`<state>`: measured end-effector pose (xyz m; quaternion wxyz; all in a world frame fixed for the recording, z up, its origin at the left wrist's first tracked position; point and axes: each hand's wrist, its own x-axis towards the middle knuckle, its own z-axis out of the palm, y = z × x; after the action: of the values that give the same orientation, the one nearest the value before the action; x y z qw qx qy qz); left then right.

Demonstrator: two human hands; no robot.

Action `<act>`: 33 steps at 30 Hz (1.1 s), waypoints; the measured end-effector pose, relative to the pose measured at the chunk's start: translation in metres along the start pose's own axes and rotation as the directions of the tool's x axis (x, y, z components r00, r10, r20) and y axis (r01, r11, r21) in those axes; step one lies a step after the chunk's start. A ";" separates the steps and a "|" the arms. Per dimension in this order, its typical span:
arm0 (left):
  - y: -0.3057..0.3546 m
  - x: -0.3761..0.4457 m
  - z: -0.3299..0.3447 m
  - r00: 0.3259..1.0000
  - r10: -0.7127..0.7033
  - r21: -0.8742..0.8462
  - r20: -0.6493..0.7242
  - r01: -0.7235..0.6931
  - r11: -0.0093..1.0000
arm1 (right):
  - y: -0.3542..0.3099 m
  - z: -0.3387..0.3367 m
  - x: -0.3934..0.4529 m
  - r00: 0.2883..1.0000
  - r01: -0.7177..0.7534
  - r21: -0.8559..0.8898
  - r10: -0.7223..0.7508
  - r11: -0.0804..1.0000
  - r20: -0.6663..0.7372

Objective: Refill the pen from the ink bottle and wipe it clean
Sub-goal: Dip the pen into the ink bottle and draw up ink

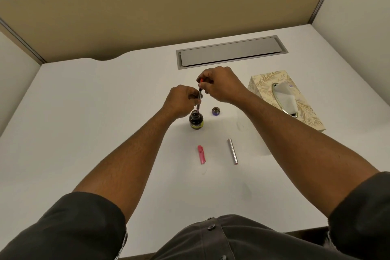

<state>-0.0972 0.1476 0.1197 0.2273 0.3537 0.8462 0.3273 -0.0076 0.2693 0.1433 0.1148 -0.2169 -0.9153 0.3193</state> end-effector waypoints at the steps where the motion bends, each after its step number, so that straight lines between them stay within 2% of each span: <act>1: -0.001 0.003 0.000 1.000 -0.007 0.004 -0.005 0.007 1.000 | 0.000 0.001 0.003 1.000 0.003 -0.012 -0.003 1.000 0.004; 6: -0.008 0.010 0.002 0.999 -0.033 0.008 -0.025 0.034 0.999 | -0.001 0.005 0.012 0.999 0.014 -0.044 -0.013 0.999 0.033; 21: -0.031 0.005 0.018 0.992 -0.115 -0.007 0.048 0.116 0.993 | 0.003 0.025 0.009 0.986 -0.002 -0.087 0.017 0.996 0.169; 33: -0.037 0.001 0.026 0.993 -0.113 0.053 0.037 0.111 0.992 | 0.006 0.038 0.005 0.976 0.045 -0.171 -0.007 0.984 0.216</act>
<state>-0.0987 0.1390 0.0753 0.2531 0.3180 0.8681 0.2851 -0.0232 0.2557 0.1107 0.0000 -0.1784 -0.9496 0.2576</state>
